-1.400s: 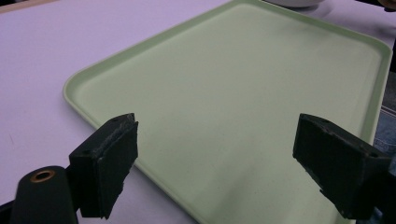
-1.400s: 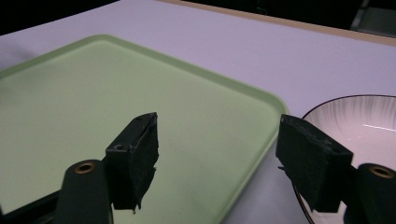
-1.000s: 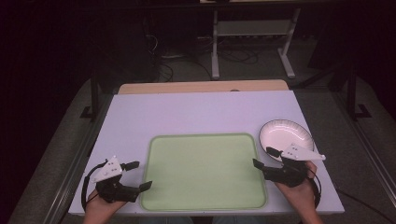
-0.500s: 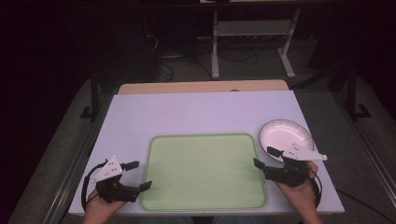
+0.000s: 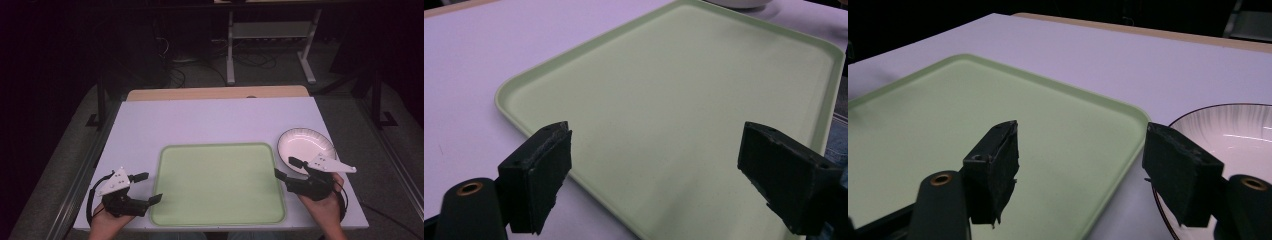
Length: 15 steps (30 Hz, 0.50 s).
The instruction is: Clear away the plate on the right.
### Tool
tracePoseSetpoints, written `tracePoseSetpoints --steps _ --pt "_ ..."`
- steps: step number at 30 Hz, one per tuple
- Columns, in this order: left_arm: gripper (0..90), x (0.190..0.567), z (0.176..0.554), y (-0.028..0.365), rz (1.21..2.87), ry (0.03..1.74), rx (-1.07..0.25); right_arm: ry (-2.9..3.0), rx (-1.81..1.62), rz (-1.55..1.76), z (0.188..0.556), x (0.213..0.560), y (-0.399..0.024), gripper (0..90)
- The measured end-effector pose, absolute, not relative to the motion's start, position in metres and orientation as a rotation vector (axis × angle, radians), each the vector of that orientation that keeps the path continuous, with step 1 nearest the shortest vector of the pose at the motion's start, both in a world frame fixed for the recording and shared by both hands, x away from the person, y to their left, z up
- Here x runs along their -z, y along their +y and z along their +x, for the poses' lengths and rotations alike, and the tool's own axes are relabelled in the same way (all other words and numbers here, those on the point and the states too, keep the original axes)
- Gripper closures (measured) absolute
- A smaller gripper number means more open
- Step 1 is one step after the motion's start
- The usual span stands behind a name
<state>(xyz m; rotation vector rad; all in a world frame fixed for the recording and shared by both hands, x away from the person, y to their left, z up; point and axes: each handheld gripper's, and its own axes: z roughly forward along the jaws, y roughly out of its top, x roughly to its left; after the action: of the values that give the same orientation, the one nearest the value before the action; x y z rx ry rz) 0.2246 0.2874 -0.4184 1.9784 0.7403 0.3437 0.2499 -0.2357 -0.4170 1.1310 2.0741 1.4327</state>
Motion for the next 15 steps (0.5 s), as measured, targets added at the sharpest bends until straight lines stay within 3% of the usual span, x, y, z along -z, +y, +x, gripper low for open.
tracePoseSetpoints --steps 15 --pt "14.0 0.4183 0.2244 0.2900 1.974 0.751 -0.348 2.077 -1.419 1.150 0.2480 0.4156 -0.2397 30.3"
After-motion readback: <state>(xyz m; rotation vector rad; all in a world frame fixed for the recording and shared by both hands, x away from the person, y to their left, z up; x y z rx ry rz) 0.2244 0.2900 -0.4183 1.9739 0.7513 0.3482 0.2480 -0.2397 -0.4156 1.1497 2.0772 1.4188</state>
